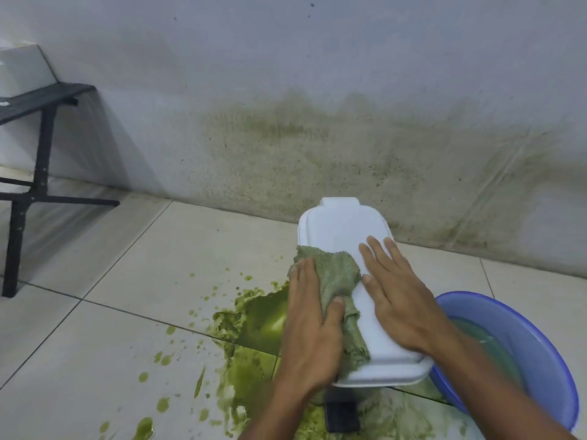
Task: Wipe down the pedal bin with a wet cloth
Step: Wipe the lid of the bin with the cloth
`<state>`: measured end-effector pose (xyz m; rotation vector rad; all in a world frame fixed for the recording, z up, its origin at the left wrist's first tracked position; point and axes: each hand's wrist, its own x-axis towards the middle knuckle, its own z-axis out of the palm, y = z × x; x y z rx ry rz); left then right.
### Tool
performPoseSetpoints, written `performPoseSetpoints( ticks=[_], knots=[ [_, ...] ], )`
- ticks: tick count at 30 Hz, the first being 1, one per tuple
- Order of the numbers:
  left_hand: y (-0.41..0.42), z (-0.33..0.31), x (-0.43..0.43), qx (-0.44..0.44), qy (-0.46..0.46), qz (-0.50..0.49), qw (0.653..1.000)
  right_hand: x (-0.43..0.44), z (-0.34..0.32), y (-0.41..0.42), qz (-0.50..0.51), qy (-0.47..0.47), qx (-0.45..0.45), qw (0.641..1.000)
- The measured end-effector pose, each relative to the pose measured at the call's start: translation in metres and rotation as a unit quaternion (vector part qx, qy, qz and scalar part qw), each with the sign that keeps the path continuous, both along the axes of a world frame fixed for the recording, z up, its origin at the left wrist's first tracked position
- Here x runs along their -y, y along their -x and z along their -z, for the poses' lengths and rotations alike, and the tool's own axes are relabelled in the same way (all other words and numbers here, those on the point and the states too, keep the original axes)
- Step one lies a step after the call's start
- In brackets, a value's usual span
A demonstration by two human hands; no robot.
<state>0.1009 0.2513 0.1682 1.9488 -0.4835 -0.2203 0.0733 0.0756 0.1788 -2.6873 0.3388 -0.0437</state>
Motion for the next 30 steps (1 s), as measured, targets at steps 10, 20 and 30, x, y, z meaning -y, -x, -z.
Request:
performPoseSetpoints(
  ticks=[10, 20, 30],
  knots=[
    [-0.123, -0.006, 0.055, -0.056, -0.038, 0.05, 0.996, -0.006, -0.009, -0.007, 0.023, -0.01, -0.005, 1.0],
    [-0.056, -0.002, 0.019, -0.016, -0.049, 0.055, 0.997, -0.008, -0.012, -0.005, 0.017, 0.009, -0.025, 1.0],
    [-0.148, 0.009, 0.061, -0.037, -0.056, 0.063, 0.996, -0.011, -0.016, -0.006, 0.033, 0.0, -0.022, 0.999]
  ],
)
